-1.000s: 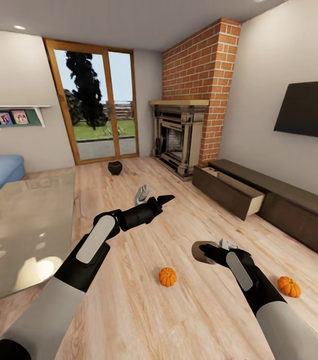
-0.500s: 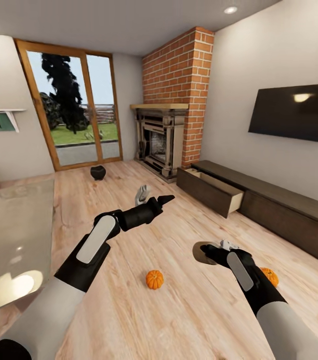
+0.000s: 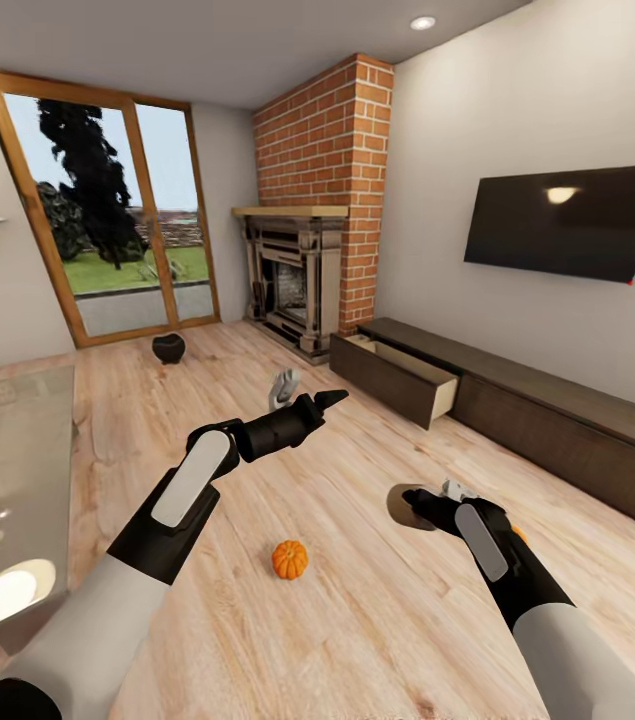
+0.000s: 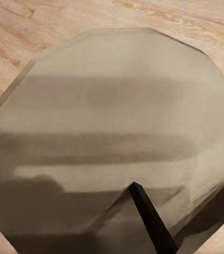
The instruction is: Place each of the two pumpkins and all three candles from the living room inside a cabinet in the living room (use any cabinet), then make sure every cabinet is closed, and position the cauldron so it is next to a table in the living room.
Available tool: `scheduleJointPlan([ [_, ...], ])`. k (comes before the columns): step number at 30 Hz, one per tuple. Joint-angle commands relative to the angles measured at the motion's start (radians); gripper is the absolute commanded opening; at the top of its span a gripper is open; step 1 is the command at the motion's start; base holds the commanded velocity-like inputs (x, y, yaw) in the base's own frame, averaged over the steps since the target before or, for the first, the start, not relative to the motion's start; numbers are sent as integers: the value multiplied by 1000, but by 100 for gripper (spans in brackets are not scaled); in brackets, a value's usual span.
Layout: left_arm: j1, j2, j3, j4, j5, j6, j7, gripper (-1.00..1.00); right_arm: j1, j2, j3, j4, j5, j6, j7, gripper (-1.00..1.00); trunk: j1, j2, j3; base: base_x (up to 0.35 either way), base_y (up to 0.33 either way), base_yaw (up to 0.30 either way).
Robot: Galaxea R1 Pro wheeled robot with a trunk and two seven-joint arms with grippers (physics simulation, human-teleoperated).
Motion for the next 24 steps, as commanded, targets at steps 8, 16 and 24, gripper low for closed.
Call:
scheduleJointPlan([
  [8,0,1,-1,0,0,0,0,100,0,0,-43,11,-7,-2,0,-100,0,0,-12,0,0,-110],
  [16,0,3,-1,0,0,0,0,100,0,0,-47,15,-8,-2,0,-100,0,0,-25,0,0,-104],
  [24,0,2,-2,0,0,0,0,100,0,0,-47,17,-7,-5,-4,-100,0,0,-37,0,0,-46],
])
